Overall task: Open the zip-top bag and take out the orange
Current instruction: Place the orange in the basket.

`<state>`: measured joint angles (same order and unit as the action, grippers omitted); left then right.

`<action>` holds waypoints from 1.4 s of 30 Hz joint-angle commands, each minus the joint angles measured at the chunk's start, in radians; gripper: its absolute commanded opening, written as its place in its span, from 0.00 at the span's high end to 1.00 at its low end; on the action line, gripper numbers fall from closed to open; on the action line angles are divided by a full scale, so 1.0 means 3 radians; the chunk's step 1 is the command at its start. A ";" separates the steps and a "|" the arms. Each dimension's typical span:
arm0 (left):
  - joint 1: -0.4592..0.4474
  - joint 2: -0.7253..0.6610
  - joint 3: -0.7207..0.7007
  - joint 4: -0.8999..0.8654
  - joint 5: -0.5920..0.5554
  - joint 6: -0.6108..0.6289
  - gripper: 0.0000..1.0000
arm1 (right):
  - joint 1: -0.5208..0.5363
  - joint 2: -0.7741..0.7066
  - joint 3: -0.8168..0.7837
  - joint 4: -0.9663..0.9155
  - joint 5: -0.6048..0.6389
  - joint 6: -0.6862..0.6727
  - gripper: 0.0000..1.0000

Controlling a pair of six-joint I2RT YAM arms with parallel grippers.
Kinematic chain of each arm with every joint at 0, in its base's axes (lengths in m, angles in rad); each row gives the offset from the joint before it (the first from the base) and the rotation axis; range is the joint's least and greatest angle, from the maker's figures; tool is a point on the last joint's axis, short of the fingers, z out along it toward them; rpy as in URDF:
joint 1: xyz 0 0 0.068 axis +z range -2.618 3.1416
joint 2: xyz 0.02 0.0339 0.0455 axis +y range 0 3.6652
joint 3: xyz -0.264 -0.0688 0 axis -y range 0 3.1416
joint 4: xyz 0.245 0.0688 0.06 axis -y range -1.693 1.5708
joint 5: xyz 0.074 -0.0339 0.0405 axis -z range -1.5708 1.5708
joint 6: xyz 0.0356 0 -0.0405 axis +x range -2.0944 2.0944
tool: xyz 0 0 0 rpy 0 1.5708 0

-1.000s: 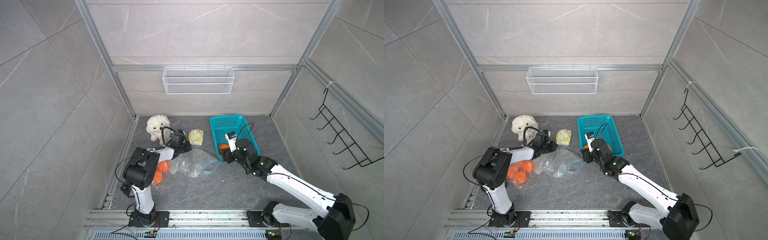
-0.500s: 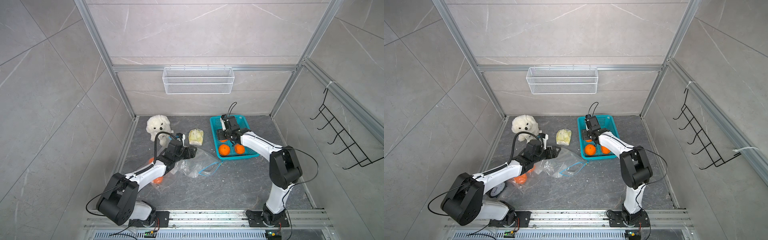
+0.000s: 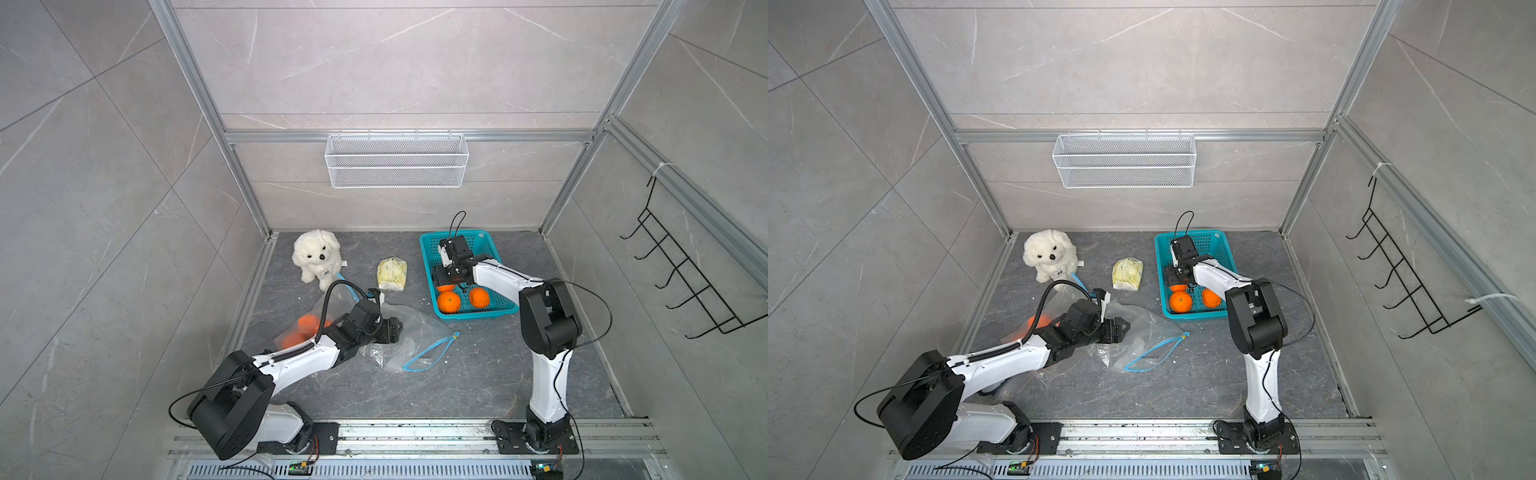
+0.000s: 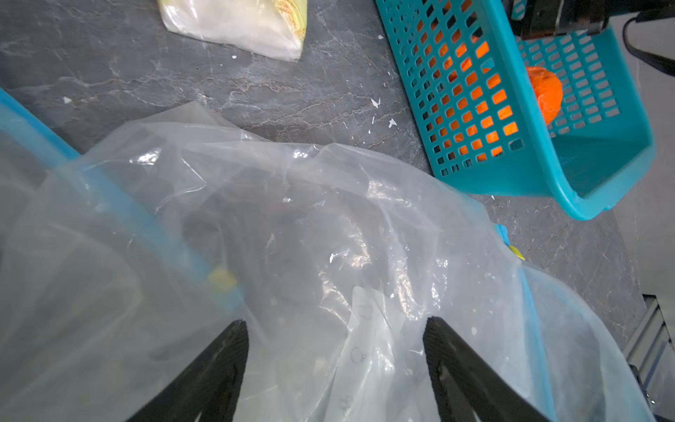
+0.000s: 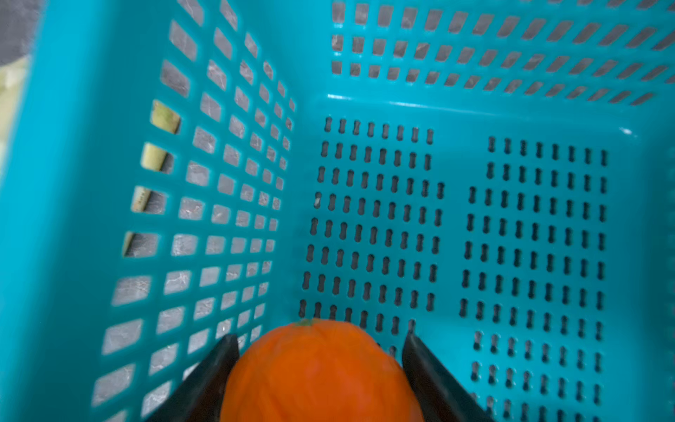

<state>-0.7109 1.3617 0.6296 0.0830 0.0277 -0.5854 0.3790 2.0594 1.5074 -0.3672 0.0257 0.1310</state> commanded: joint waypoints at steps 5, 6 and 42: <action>-0.0169 0.0227 -0.0046 0.0177 -0.0125 -0.0103 0.22 | 0.0010 0.0066 0.0053 -0.0094 -0.0060 0.0040 0.34; -0.0194 0.0222 -0.0044 0.0183 -0.0138 -0.0099 0.22 | 0.0011 0.0047 0.0048 -0.0084 -0.0076 0.0048 0.33; 0.0267 0.0741 0.0296 0.0375 0.0172 0.0135 0.44 | 0.1740 -0.2192 -0.2099 0.0603 -0.0572 0.0560 0.30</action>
<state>-0.6540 1.5627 0.6872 0.1379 0.0254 -0.5751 0.8856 1.3930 0.8909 -0.2554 -0.1284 0.2638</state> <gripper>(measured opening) 0.563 0.700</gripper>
